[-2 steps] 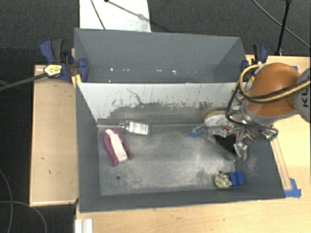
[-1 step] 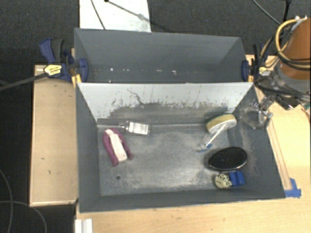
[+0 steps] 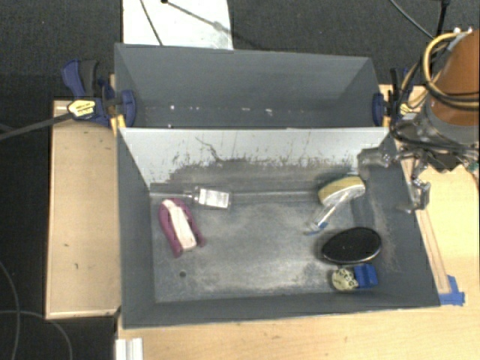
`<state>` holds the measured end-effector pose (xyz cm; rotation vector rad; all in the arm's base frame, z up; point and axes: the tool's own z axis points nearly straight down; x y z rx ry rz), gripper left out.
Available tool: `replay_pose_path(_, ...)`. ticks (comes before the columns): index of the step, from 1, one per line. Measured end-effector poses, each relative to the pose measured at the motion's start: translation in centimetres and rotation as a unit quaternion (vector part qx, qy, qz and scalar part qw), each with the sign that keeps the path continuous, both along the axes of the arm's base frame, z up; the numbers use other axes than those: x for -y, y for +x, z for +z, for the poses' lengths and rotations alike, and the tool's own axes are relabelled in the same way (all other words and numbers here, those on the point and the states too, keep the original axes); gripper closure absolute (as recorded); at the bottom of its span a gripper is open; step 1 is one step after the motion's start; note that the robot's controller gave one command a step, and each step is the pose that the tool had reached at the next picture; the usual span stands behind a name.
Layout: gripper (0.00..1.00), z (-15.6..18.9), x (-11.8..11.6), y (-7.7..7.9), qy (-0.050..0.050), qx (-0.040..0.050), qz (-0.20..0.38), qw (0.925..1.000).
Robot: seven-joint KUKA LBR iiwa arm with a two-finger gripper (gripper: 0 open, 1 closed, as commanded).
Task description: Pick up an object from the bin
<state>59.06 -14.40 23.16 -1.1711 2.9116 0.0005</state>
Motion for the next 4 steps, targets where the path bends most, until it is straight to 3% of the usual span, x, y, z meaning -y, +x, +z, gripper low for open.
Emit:
replay_pose_path(1,0.00,-11.8,-1.2,-3.2,0.000,-0.0030,-0.174,0.9847)
replay_pose_path(2,0.00,-15.7,-1.6,-9.8,0.000,0.0102,-0.185,0.9827)
replay_pose_path(3,1.00,-15.5,-1.9,-9.2,0.003,0.0176,-0.181,0.9833)
replay_pose_path(4,1.00,-15.5,-1.9,-9.3,0.003,0.0177,-0.179,0.9837)
